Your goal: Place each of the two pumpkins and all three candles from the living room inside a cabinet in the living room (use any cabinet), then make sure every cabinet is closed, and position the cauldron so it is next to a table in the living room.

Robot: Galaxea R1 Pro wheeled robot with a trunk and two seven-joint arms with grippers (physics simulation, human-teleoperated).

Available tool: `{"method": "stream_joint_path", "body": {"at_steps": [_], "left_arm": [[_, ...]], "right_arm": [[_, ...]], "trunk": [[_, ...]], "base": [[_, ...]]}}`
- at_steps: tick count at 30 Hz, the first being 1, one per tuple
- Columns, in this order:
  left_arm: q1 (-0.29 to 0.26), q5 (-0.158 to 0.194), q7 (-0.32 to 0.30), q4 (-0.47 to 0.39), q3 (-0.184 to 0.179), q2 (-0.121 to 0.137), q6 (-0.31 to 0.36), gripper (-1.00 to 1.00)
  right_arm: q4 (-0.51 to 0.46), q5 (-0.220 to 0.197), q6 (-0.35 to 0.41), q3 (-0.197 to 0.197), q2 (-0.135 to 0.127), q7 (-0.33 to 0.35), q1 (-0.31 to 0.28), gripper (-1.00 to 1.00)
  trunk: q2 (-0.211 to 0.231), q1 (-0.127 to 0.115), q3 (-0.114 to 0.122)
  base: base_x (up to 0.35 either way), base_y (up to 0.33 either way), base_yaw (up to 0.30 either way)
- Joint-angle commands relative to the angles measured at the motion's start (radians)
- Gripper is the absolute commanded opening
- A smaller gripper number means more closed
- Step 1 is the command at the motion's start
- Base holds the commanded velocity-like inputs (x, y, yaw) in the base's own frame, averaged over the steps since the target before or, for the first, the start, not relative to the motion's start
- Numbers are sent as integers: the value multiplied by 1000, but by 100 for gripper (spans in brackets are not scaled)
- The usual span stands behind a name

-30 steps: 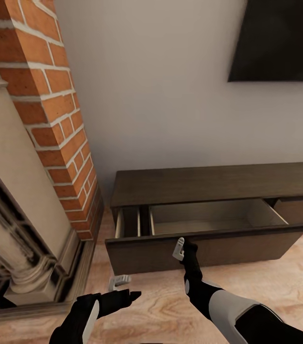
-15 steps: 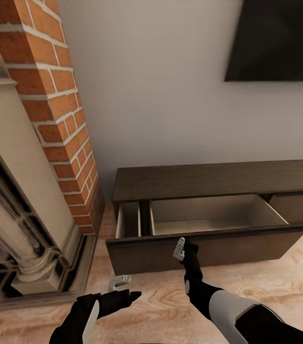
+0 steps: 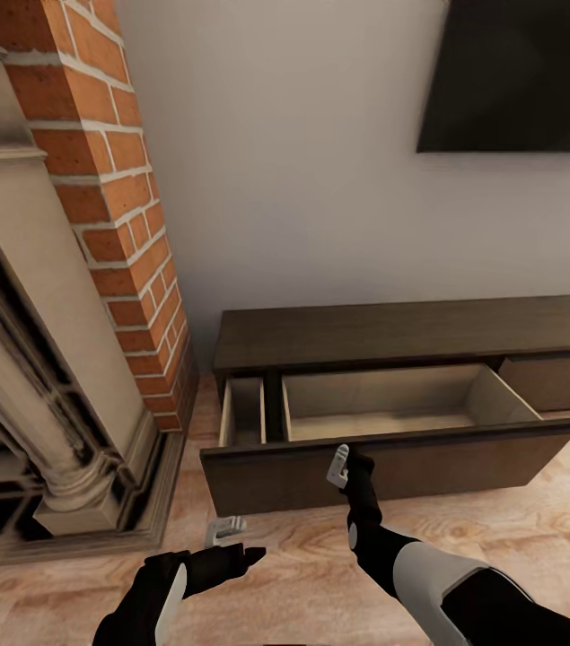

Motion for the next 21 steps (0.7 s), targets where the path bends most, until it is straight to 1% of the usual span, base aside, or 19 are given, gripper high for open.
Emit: {"method": "stream_joint_path", "body": {"at_steps": [1,21], "left_arm": [[-1,-8,-9,-1,7,-2,6,100],[-1,-8,-9,-1,7,-2,6,100]], "right_arm": [[3,8,1,22,0,87,11,-100],[5,8,1,22,0,86,12,-100]], "trunk": [[0,0,-1],[0,0,-1]], "base": [[-125,0,0],[-125,0,0]]}}
